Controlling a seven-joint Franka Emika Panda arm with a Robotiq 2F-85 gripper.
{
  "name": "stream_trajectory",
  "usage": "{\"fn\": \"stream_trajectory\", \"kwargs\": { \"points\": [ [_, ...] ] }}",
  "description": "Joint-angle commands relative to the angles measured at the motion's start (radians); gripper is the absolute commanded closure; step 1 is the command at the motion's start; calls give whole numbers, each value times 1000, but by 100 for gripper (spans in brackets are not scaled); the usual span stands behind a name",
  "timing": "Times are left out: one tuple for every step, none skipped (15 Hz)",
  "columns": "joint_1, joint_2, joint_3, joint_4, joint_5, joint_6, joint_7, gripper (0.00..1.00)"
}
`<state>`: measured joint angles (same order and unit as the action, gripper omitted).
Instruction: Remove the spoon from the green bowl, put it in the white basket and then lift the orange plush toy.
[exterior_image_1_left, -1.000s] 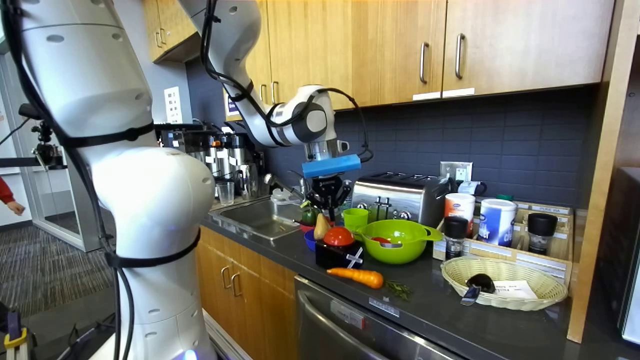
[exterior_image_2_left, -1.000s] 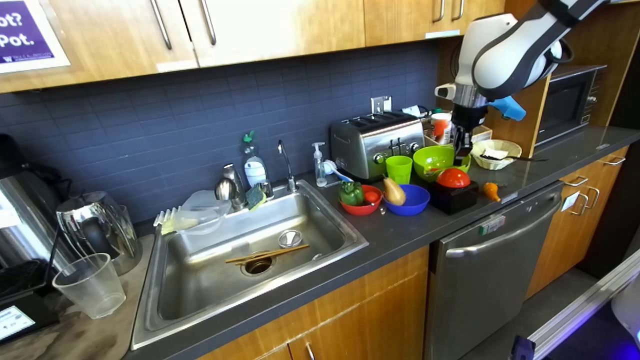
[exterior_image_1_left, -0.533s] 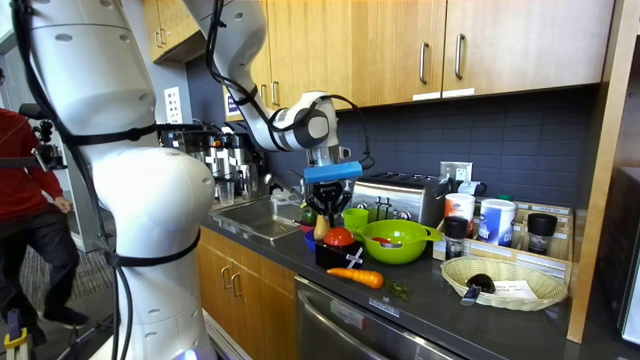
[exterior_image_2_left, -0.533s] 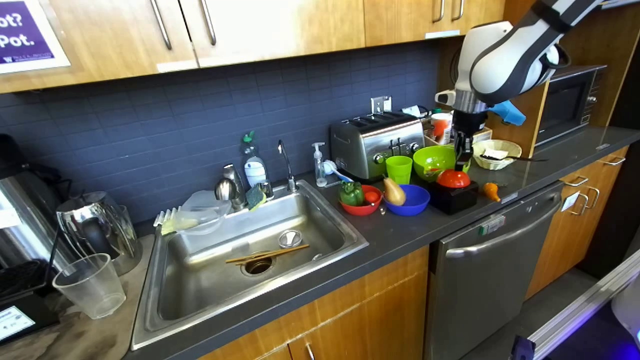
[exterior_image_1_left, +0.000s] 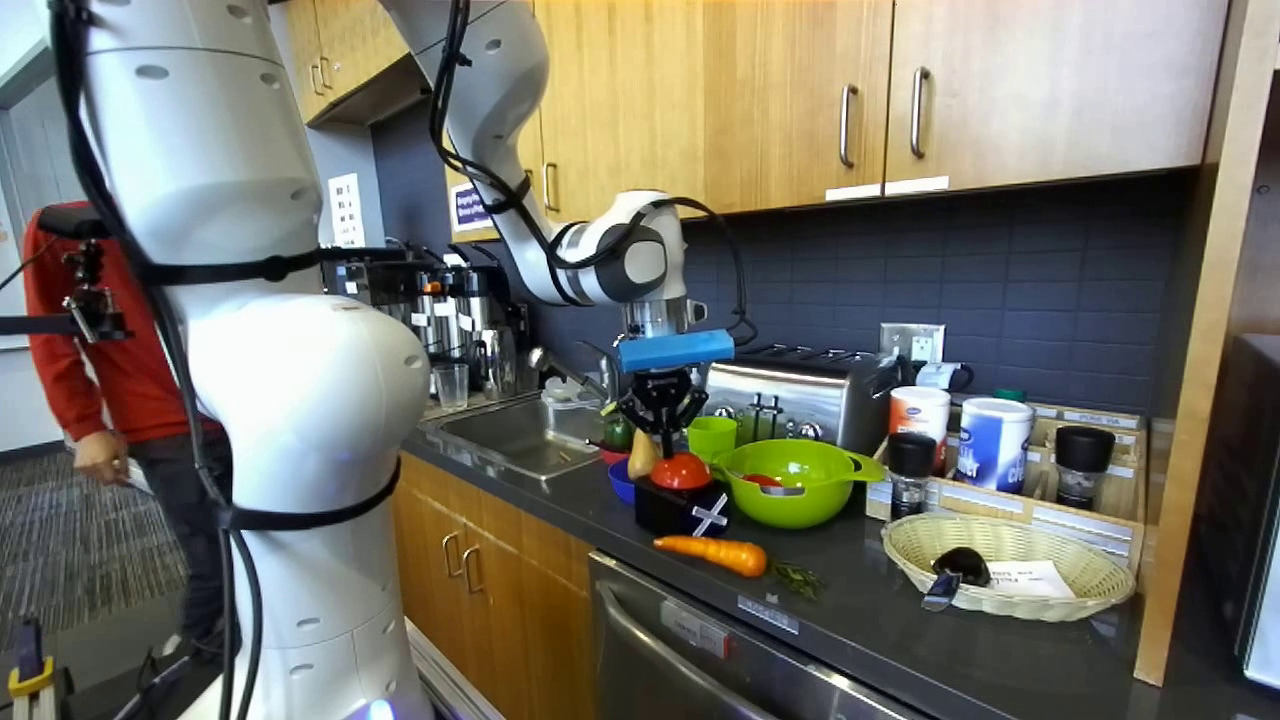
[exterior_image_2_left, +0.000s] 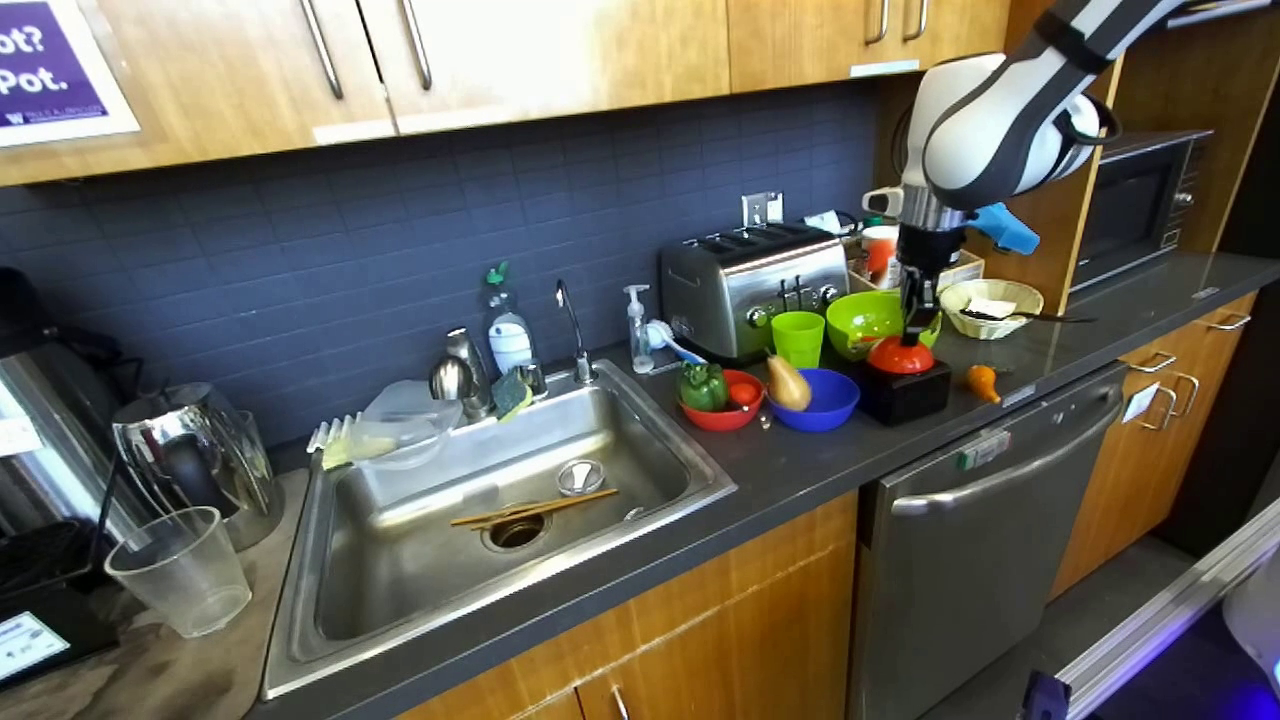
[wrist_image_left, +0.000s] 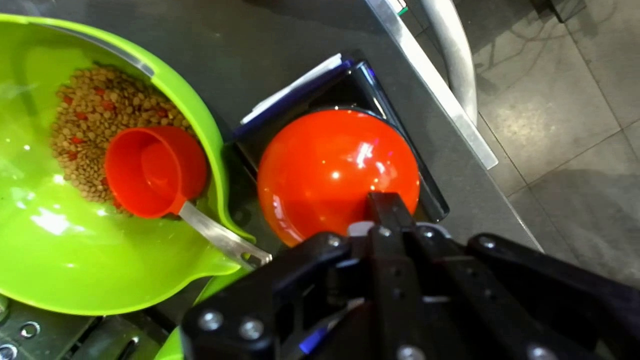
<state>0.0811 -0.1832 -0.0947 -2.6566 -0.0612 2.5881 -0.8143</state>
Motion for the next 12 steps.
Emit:
{"fn": "stream_trajectory", "kwargs": {
  "points": [
    [2, 59, -2, 34, 54, 0, -60, 100],
    [1, 62, 0, 37, 61, -4, -67, 100],
    [0, 69, 1, 41, 69, -7, -73, 100],
    [-2, 76, 2, 44, 71, -12, -74, 100],
    [-6, 85, 4, 49, 72, -16, -70, 100],
    [-6, 90, 3, 52, 77, -21, -74, 100],
    [-6, 100, 2, 57, 83, -24, -79, 100],
    [-8, 107, 2, 63, 88, -30, -80, 100],
    [-8, 109, 2, 67, 93, -36, -82, 100],
    [-10, 109, 3, 70, 96, -41, -81, 100],
    [-12, 108, 3, 72, 98, -44, -82, 100],
    [-14, 109, 4, 76, 99, -48, -81, 100]
  ]
}}
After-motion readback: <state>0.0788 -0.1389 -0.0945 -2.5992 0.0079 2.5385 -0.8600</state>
